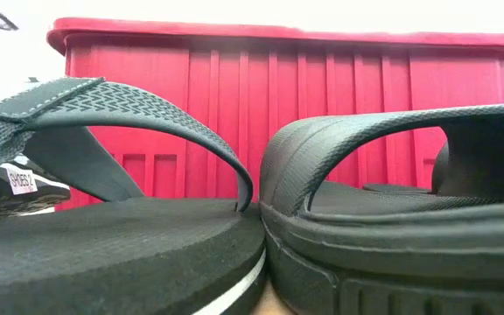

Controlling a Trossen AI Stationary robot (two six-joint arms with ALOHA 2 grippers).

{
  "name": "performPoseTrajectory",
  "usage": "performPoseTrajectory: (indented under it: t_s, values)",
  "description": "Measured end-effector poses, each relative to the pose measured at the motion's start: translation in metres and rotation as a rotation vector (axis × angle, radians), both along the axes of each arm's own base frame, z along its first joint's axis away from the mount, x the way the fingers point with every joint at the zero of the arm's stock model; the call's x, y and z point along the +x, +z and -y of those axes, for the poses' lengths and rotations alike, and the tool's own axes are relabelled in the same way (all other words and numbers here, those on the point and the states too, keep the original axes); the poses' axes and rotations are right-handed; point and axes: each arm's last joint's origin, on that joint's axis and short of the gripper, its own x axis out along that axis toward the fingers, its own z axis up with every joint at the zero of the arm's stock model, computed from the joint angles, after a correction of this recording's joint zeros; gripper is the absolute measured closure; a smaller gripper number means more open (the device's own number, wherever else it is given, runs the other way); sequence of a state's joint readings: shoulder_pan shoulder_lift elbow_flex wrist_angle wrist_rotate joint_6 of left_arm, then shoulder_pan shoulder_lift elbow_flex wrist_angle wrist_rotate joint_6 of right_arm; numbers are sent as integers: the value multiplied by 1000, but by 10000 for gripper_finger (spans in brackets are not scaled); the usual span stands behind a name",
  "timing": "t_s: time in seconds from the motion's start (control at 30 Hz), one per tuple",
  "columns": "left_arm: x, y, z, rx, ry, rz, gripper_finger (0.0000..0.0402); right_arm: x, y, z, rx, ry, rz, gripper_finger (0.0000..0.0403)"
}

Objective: Pick and place slides into bin
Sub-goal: Put the black slide into the red bin

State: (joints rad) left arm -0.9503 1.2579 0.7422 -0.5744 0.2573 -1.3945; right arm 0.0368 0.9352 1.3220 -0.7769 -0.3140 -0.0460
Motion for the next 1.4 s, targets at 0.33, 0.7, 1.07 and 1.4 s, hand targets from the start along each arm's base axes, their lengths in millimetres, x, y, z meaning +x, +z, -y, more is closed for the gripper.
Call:
performPoseTrajectory:
  t_s: [0.33,0.7,1.07,1.4]
  values:
    - [3,4,6,-74,12,23,279,0,0,0,-1,-2,2,238]
    - [3,3,5,-66,41,7,366,0,0,0,-1,-3,2,238]
    - [8,15,5,-158,68,-26,397,0,0,0,-1,-3,2,238]
    - [11,104,-15,-295,207,236,399,0,0,0,-1,-3,2,238]
